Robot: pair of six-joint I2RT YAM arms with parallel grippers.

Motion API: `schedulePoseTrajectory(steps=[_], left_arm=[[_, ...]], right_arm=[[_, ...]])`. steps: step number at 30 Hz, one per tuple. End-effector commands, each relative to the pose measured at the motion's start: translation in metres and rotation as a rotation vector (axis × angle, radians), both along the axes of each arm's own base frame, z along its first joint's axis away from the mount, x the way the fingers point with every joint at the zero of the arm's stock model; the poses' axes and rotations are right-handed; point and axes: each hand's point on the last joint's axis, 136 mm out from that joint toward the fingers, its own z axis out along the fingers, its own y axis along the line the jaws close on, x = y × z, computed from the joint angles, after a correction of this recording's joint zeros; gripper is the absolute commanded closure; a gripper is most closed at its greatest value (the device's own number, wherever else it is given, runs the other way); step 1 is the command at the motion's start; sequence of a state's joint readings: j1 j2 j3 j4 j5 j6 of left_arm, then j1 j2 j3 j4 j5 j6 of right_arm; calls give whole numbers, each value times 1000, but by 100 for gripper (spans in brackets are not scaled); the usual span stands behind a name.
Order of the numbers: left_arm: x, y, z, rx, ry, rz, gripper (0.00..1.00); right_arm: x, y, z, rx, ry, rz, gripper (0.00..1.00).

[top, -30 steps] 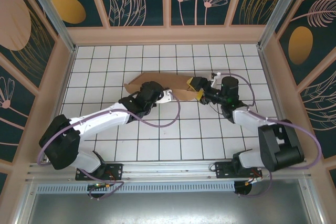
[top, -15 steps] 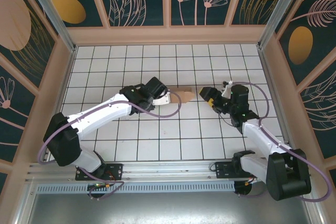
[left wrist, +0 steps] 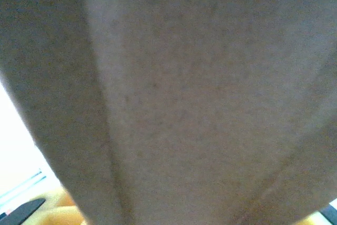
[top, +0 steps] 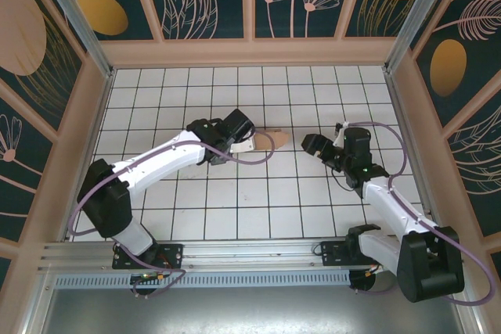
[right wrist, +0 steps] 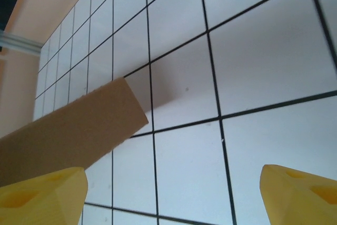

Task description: Fold the paper box

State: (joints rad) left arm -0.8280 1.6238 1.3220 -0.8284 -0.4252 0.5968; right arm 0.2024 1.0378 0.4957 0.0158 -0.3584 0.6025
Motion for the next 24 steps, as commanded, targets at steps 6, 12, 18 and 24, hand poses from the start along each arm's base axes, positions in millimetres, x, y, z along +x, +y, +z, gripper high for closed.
schedulePoseTrajectory(steps=[6,12,18,24], left_arm=[[-38,-16,-10,39,155,-78,62],[-47,-13,-1,90,154,-117,57],[-58,-12,14,134,171,-181,45],[-61,-15,43,96,125,-220,45]], right_arm=[[24,-10,6,-31,-30,-72,14],[53,15,16,39,-39,24,17],[61,85,12,142,63,332,24],[48,134,-16,94,142,489,25]])
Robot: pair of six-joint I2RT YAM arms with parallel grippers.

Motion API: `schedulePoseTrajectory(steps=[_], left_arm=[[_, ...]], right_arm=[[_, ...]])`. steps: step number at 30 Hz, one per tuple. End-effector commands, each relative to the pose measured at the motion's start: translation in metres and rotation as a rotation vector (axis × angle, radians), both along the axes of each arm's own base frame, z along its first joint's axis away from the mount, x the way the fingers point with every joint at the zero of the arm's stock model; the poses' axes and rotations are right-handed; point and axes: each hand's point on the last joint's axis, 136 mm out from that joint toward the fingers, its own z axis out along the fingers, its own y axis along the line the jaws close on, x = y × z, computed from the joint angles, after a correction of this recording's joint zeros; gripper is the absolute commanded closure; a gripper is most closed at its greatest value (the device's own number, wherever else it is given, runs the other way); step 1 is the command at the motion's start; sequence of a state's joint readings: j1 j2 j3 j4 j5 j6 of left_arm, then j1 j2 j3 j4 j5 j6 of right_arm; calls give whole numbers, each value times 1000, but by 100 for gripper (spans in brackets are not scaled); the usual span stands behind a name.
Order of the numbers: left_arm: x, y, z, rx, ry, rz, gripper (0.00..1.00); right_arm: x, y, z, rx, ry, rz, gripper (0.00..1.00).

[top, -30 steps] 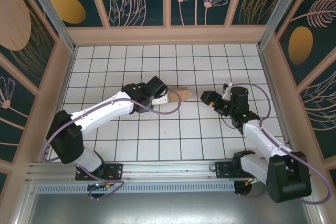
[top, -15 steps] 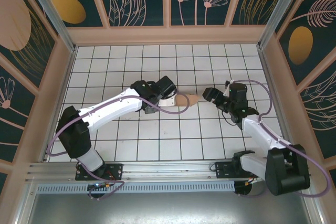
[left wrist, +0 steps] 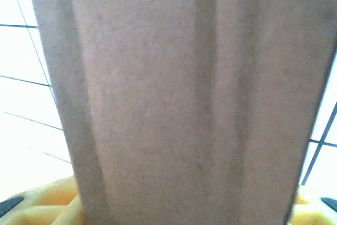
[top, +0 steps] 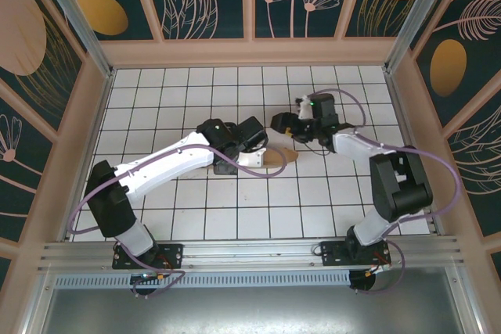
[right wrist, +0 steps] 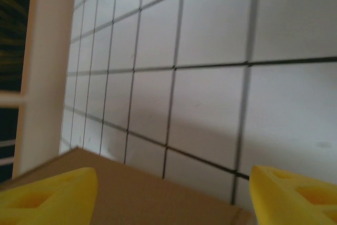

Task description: Fold the paper box

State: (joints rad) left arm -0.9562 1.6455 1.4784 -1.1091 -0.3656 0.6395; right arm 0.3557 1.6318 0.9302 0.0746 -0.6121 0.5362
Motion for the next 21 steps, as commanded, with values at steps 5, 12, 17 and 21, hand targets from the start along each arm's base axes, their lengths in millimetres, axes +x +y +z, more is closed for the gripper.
schedulePoseTrajectory(steps=[5,12,17,21], left_arm=[[-8,6,42,-39,-43,-58,45],[-21,4,14,-22,59,-75,44],[-16,-6,9,-38,60,-70,41],[-15,-17,6,-76,81,-81,42]], right_arm=[[-30,30,-23,73,92,153,28],[-49,44,-36,113,117,209,28],[-63,57,-57,133,177,281,29],[-61,57,-59,122,174,275,30]])
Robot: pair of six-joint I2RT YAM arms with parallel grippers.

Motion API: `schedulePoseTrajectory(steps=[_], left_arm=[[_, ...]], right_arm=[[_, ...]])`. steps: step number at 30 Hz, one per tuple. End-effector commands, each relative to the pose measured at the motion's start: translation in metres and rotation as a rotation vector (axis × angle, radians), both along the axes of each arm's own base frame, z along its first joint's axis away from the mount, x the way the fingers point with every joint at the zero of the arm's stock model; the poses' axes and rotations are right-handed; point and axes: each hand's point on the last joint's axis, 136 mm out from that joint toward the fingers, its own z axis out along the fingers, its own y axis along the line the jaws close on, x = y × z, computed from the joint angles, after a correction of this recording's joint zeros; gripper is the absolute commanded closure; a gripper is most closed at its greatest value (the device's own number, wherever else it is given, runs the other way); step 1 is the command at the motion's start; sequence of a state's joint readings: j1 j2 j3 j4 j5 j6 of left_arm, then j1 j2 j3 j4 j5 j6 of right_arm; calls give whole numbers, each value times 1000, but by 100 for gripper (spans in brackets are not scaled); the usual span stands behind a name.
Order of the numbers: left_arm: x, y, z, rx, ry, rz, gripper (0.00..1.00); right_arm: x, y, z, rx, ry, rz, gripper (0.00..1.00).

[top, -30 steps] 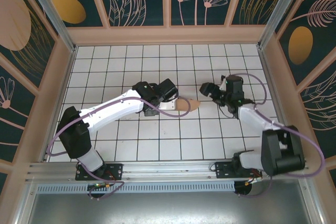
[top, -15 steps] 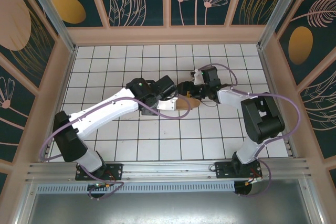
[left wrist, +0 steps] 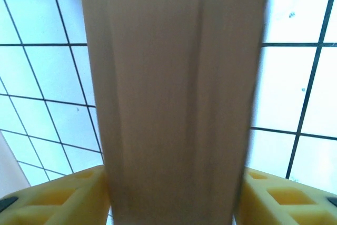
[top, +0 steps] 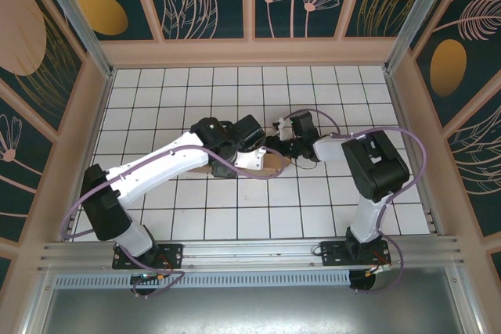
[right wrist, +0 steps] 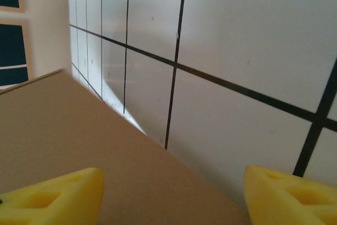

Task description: Fold the paper box

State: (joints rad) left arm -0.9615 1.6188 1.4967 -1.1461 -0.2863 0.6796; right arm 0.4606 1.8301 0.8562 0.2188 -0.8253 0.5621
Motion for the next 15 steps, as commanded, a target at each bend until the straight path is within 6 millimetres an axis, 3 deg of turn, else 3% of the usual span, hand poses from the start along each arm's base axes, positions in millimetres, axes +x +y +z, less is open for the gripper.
schedulePoseTrajectory(steps=[1,5,11,15], left_arm=[[1,-17,0,-67,24,-24,44],[17,-22,9,-164,8,1,47],[29,-8,-18,-161,44,42,48],[31,-9,-24,-185,44,55,40]], right_arm=[[0,3,9,20,-35,21,30],[14,-18,18,-25,-79,-58,31],[26,-42,29,-38,-91,-135,31],[27,-47,34,-51,-115,-152,29]])
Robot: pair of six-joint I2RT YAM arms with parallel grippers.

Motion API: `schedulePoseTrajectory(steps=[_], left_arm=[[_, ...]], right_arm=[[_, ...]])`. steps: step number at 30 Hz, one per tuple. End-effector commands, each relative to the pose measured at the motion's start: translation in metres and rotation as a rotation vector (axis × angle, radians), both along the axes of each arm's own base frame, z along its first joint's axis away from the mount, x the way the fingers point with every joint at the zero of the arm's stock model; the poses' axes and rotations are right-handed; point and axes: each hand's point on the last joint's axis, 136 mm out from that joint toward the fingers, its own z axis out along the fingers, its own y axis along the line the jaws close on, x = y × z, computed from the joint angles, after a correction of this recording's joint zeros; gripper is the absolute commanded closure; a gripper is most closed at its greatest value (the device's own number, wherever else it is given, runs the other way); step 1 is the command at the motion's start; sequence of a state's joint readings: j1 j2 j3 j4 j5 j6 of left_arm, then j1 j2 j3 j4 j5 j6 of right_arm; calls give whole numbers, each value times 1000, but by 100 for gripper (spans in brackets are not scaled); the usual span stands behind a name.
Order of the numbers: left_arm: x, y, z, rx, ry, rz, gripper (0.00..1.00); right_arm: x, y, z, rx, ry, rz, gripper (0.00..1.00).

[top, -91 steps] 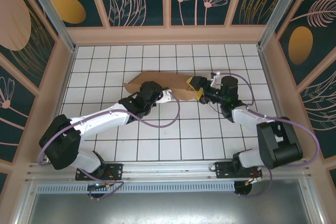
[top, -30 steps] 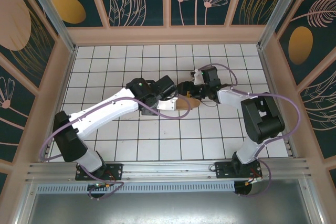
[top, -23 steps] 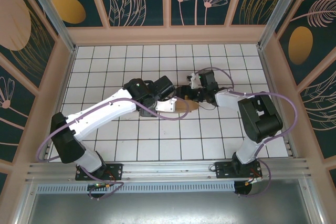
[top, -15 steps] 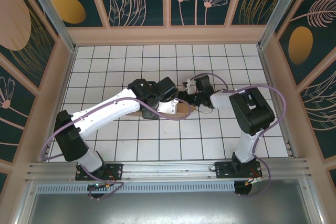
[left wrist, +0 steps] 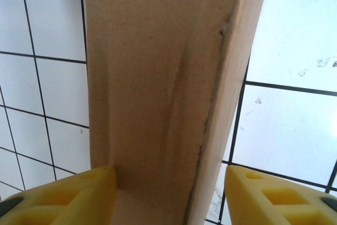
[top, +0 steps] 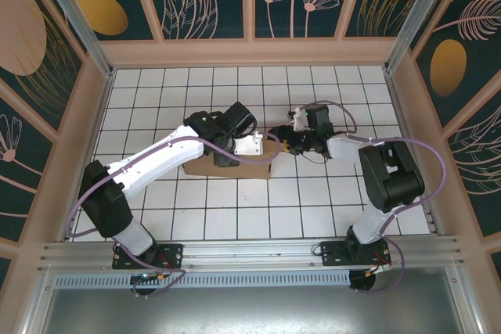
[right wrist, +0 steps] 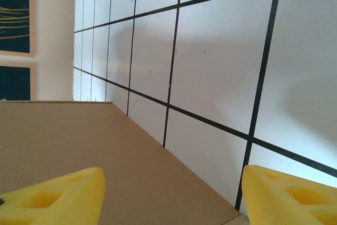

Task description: Fold the paper box

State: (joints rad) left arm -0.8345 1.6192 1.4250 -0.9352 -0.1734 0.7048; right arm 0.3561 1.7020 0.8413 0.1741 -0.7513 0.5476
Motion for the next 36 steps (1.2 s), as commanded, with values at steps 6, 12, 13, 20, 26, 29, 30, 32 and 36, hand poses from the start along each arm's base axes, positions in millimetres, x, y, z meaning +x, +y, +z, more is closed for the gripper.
schedulePoseTrajectory(steps=[6,12,13,20,26,29,30,32,36], left_arm=[[1,-1,-1,-61,8,1,26],[10,-5,13,-114,-40,12,1],[10,-6,14,-119,-43,10,1],[8,-8,19,-160,-41,20,1],[4,-5,18,-187,-53,38,1],[6,-10,41,-261,-104,35,1],[7,-11,54,-294,-129,36,1],[9,-12,77,-350,-176,45,1],[13,-9,120,-458,-257,111,1]], right_arm=[[6,-21,19,-71,-82,-92,24],[11,-25,27,-72,-99,-114,22],[11,-24,29,-69,-102,-113,22],[9,-20,35,-51,-121,-101,22],[11,-24,40,-77,-149,-121,22],[16,-31,49,-111,-181,-149,19],[17,-34,52,-131,-193,-160,18],[22,-44,59,-176,-221,-200,15],[26,-60,78,-232,-276,-274,6]])
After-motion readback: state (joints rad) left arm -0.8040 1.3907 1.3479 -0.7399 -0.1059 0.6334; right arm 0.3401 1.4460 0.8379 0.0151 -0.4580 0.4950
